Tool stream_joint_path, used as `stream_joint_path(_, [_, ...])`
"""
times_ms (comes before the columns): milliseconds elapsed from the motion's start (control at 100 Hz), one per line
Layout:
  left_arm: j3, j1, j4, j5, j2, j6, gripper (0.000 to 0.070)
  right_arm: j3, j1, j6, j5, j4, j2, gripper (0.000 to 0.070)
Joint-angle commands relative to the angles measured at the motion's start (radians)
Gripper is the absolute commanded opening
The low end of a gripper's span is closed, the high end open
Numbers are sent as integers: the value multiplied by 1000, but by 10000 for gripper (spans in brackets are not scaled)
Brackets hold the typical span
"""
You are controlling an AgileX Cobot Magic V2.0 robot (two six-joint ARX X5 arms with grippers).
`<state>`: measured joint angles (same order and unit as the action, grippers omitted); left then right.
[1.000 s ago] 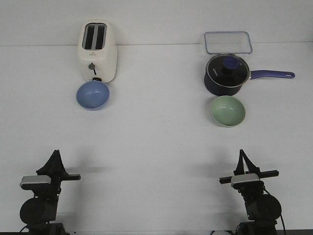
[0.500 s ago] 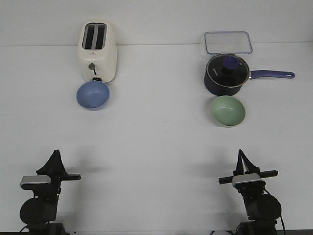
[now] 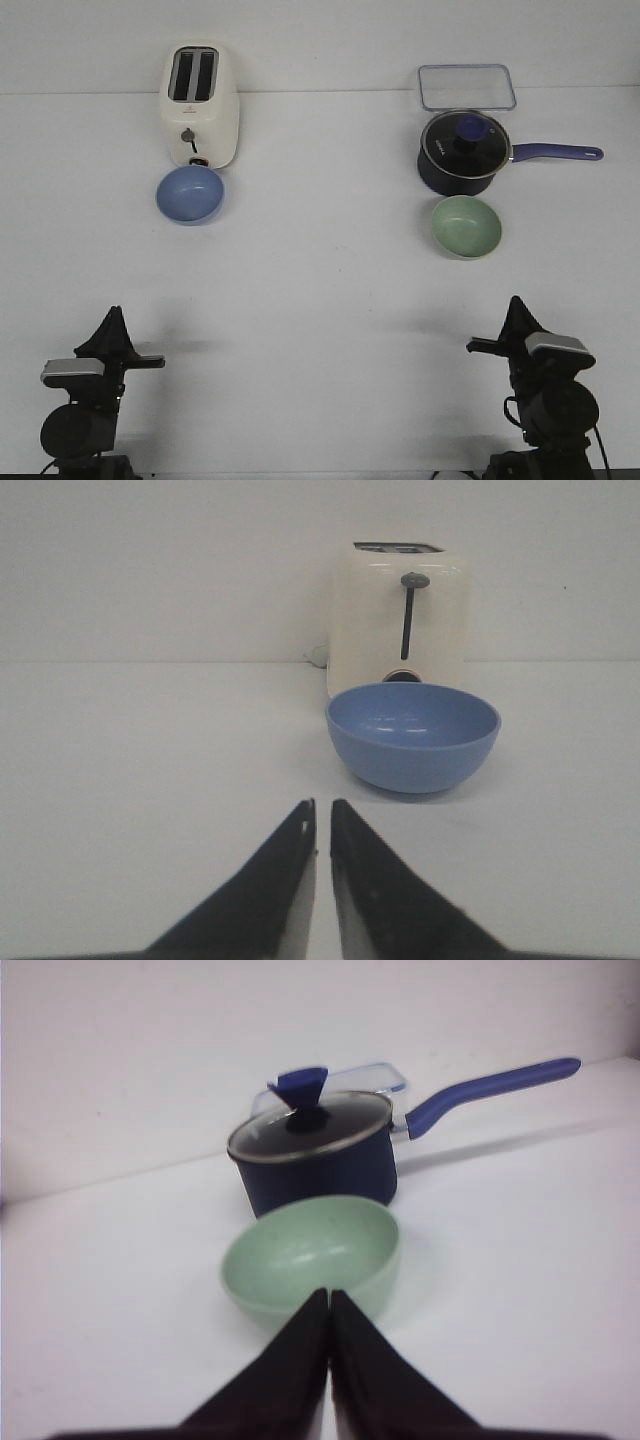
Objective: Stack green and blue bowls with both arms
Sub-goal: 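Reach the right gripper forward to the pale green bowl's rim and grasp it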
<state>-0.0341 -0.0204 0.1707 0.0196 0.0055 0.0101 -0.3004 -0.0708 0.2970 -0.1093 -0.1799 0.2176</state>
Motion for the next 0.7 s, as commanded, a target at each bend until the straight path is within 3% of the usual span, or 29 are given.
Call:
stream_joint_path(0, [20,-1,10,-5,-2,11,15,-86,2,28,-5,-61,115,0])
stream_joint_path(100, [20,-1,10,-5,-2,11,15,-219,15,22,5,-150,295,1])
stream_joint_path(150, [20,-1,10,-5,-2,11,15,-282,26,18,14,-185,388,47])
stream_joint_path(200, [20,-1,10,-5,-2,11,15,-341,39,11,32,-215,479,165])
stream_joint_path(300, [20,-1,10,-5,-2,11,14,-448,70,-24,67,-253,655,478])
stream_joint_path(350, [20,-1,10,-5,-2,11,15,-494,86,-43,77,-255,738,561])
stream_joint_path(690, [20,-1,10,-5,-2,11,15,-767,191,-116,119,-218,1227,569])
